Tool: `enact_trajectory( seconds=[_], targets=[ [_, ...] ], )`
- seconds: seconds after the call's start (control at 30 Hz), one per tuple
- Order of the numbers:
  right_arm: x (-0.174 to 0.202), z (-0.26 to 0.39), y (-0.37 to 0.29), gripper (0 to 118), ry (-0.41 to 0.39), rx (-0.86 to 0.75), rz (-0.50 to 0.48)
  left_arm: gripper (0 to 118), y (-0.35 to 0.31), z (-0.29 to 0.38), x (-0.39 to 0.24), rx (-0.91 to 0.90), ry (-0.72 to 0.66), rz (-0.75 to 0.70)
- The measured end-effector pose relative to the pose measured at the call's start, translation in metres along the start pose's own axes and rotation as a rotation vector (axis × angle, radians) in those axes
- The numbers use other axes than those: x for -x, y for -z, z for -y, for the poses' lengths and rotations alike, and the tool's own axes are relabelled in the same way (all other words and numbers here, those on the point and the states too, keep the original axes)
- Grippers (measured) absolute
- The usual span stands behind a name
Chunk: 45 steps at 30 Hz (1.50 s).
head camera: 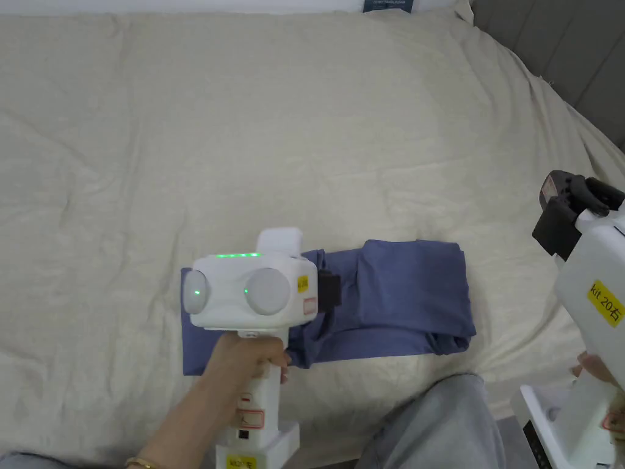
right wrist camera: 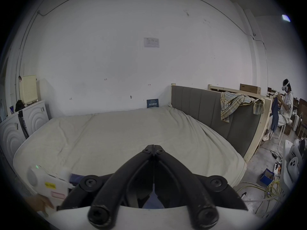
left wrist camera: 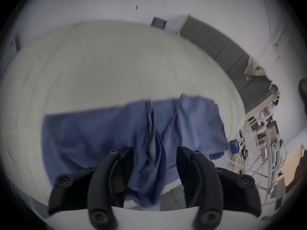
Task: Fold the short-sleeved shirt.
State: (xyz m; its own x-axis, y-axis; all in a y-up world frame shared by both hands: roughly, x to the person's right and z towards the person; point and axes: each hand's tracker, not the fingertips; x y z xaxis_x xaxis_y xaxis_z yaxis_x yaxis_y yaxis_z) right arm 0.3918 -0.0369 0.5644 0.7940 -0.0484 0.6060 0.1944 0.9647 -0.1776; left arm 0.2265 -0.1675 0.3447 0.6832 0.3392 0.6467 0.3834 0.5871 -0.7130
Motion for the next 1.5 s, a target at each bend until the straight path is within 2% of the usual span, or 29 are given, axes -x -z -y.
enact_trajectory(
  seconds=[0.1, 0.17, 0.23, 0.27, 0.4, 0.6, 0.77, 0.83, 0.93, 1.07, 1.1, 1.13, 1.23, 1.27, 1.3, 1.5],
  targets=[
    [0.004, -0.003, -0.002, 0, 0.000, -0.013, -0.014, 57, -0.043, -0.006, 0.007, -0.226, 0.074, -0.147],
    [0.007, -0.004, -0.003, 0, -0.001, -0.020, -0.026, 50, -0.059, -0.007, 0.014, -0.286, 0.123, -0.254],
    [0.009, -0.004, -0.002, 0, -0.001, -0.022, -0.039, 14, -0.059, -0.004, 0.020, -0.248, 0.147, -0.323],
    [0.010, -0.004, -0.002, 0, -0.002, -0.022, -0.045, 11, -0.055, -0.001, 0.022, -0.229, 0.133, -0.321],
    [0.013, -0.001, -0.002, 0, -0.009, -0.014, -0.058, 9, -0.022, 0.028, 0.022, -0.062, 0.028, -0.187],
    [0.005, 0.003, -0.007, 0, -0.037, -0.001, -0.044, 9, 0.034, 0.073, -0.020, 0.126, 0.076, -0.107],
    [-0.007, 0.006, -0.013, 0, -0.030, 0.013, -0.016, 9, 0.056, 0.081, -0.060, 0.114, 0.185, -0.123],
    [-0.010, 0.007, -0.015, 0, -0.032, 0.018, -0.006, 9, 0.058, 0.075, -0.065, 0.123, 0.172, -0.104],
    [-0.013, 0.007, -0.016, 0, -0.030, 0.022, 0.002, 9, 0.045, 0.057, -0.063, 0.104, 0.059, 0.045],
    [-0.013, 0.003, -0.018, 0, -0.023, 0.010, 0.000, 10, 0.003, 0.024, -0.047, -0.094, 0.039, 0.069],
    [-0.012, 0.002, -0.018, 0, -0.021, 0.007, -0.003, 19, -0.009, 0.015, -0.038, -0.139, 0.028, 0.077],
    [-0.009, 0.001, -0.019, 0, -0.021, 0.003, -0.007, 49, -0.021, 0.005, -0.026, -0.166, 0.010, 0.104],
    [-0.004, -0.001, -0.017, 0, -0.021, -0.008, -0.023, 112, -0.052, -0.020, 0.018, -0.193, -0.044, 0.150],
    [-0.001, -0.002, -0.016, 0, -0.019, -0.010, -0.030, 118, -0.061, -0.025, 0.036, -0.200, -0.067, 0.170],
    [0.001, -0.002, -0.015, 0, -0.018, -0.011, -0.035, 118, -0.070, -0.026, 0.050, -0.251, -0.087, 0.190],
    [0.013, -0.001, -0.010, 0, -0.001, 0.007, -0.085, 118, -0.087, -0.003, 0.144, -0.180, -0.319, 0.267]
  ],
)
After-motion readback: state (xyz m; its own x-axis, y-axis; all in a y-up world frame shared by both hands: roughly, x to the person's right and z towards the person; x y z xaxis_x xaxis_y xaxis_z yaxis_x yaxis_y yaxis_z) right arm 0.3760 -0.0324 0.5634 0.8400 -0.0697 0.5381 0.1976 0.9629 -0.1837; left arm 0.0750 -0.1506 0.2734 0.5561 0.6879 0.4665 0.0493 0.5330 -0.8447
